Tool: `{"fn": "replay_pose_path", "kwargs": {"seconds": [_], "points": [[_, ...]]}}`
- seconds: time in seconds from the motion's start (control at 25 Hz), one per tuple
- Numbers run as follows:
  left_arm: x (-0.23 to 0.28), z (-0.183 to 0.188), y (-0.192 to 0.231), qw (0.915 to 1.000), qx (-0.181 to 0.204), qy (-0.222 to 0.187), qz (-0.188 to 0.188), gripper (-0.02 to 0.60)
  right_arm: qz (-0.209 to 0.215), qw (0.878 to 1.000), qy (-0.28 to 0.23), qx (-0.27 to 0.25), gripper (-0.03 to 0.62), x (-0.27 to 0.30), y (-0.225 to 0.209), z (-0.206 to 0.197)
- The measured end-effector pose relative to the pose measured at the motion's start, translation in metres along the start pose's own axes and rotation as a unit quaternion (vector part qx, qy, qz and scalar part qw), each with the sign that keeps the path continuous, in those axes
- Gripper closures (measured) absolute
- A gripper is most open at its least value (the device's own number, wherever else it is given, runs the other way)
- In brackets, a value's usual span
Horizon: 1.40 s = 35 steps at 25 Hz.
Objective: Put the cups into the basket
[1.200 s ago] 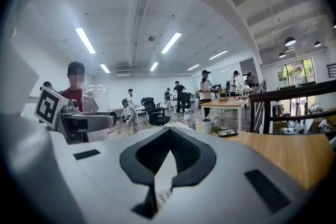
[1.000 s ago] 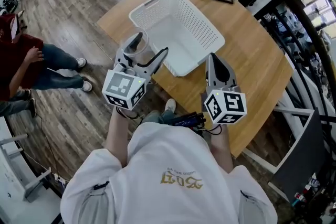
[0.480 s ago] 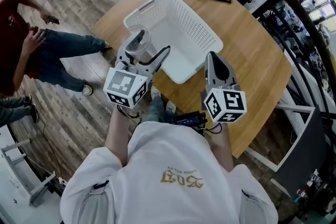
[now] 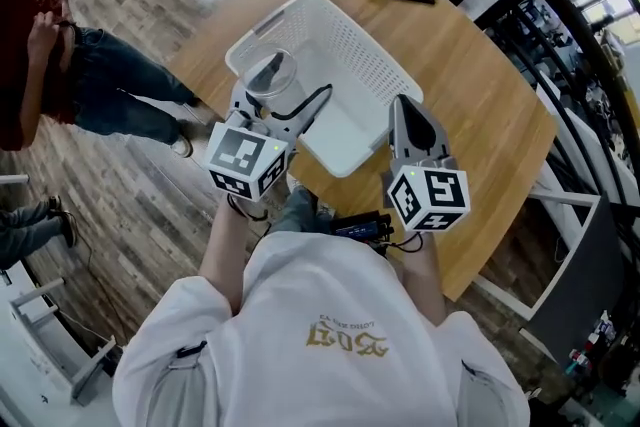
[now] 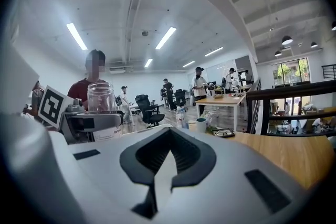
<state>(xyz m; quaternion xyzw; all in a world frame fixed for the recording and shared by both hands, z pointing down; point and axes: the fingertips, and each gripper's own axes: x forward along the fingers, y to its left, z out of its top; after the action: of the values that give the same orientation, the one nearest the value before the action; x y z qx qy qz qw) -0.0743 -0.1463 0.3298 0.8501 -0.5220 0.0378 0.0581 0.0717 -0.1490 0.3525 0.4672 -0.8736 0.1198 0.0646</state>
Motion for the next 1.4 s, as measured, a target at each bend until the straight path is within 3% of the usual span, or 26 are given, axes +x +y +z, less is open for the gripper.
{"fn": "replay_pose_path", "kwargs": {"seconds": [0.88,1.16,1.4], "points": [[0.058,-0.04,0.01,0.9985,-0.004,0.026,-0.048,0.225,-0.014,0.999,0.034,0.021,0.583,0.043,-0.01,-0.011],[0.073,-0.051,0.0,0.9964,0.033,0.044,-0.064,0.225,0.0,0.998,0.049,0.045,0.583,0.055,-0.014,-0.017],[0.082,-0.051,-0.003,0.995,0.039,0.047,-0.079,0.225,0.006,0.997,0.056,0.052,0.583,0.063,-0.012,-0.018]]}}
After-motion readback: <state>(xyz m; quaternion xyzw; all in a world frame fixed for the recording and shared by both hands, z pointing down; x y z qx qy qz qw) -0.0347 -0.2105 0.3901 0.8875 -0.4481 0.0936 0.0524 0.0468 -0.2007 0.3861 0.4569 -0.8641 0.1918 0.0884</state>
